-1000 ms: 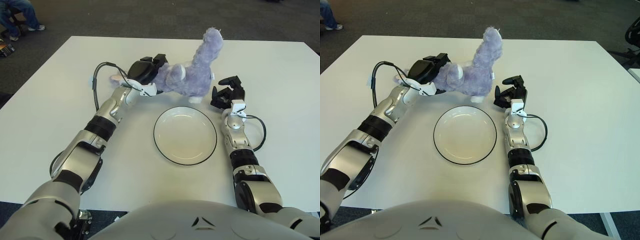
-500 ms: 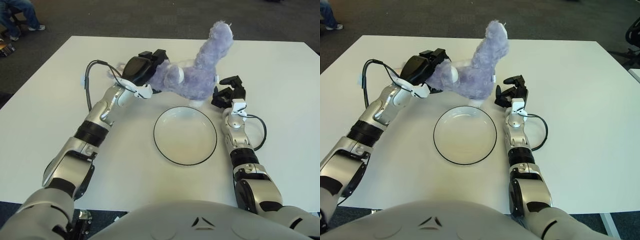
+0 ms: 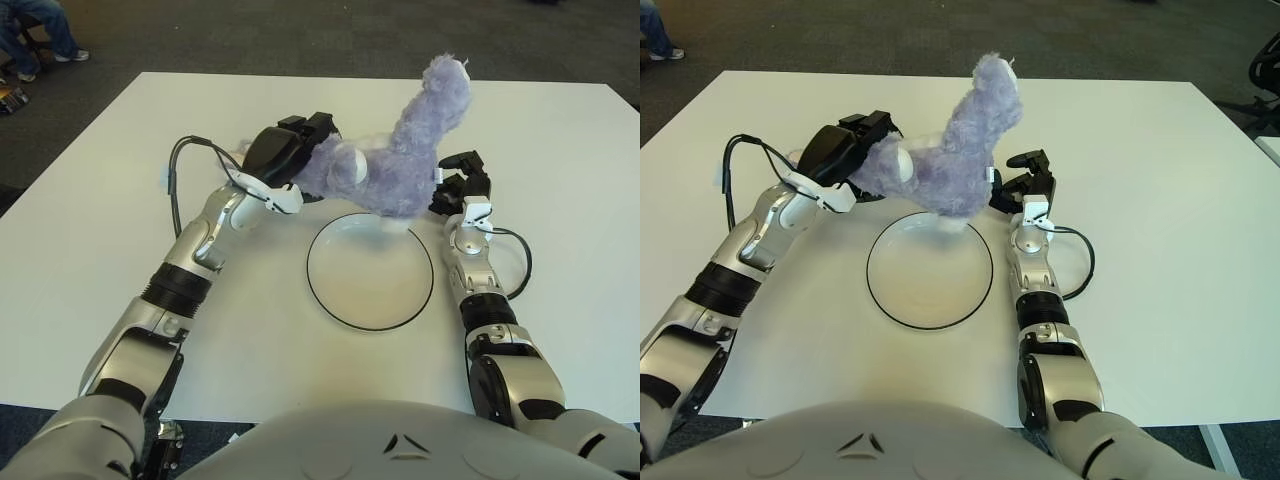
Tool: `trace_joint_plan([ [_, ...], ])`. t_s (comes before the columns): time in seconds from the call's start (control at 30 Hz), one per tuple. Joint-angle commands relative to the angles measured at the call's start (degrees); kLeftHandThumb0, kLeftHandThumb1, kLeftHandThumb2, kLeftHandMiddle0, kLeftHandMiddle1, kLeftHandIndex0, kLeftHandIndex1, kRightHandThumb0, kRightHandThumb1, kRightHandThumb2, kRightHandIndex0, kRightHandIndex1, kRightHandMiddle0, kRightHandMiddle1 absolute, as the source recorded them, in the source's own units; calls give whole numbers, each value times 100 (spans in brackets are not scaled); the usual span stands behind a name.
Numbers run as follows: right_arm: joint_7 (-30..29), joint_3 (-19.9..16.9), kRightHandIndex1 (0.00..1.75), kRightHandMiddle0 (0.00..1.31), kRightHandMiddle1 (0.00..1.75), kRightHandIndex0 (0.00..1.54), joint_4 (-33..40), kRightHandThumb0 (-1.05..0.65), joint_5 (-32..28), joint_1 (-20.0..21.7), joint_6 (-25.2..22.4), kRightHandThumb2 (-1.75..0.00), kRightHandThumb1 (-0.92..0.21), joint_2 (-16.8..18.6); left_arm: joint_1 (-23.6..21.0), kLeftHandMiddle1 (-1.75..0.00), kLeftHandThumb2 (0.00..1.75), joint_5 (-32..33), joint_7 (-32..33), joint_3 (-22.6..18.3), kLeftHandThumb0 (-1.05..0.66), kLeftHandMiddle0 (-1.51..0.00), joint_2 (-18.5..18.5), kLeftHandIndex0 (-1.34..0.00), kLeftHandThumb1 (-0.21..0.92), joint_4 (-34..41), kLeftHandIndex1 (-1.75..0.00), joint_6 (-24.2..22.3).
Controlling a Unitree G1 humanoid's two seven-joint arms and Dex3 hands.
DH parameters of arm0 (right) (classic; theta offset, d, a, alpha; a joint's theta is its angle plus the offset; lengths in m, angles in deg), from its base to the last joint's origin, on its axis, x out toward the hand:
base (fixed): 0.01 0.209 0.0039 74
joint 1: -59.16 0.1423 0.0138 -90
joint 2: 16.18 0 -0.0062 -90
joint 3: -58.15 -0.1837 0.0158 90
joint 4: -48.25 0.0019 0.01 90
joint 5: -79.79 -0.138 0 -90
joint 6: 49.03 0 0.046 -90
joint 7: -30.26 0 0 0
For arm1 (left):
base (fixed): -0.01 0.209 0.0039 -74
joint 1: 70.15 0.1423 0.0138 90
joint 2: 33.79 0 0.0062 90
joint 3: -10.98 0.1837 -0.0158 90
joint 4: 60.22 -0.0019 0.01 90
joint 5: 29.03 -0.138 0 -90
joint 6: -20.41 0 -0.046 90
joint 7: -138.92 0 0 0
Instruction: Put the doll into the plate.
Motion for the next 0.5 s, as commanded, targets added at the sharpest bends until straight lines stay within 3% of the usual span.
trace_joint_plan([
  [0.0,-51,-13,158,39,166,71,-123,-1,36,-2,-101,-123,-34,-43,188,-175,136,98,-94,-167,1,-63,78,-64,21,375,-152,73],
  [0.47,-79,-1,157,39,166,72,-181,-1,33,40,-110,-123,-33,-67,1047,-175,140,285,-862,-385,-1,-61,291,-65,19,1469,-158,18],
])
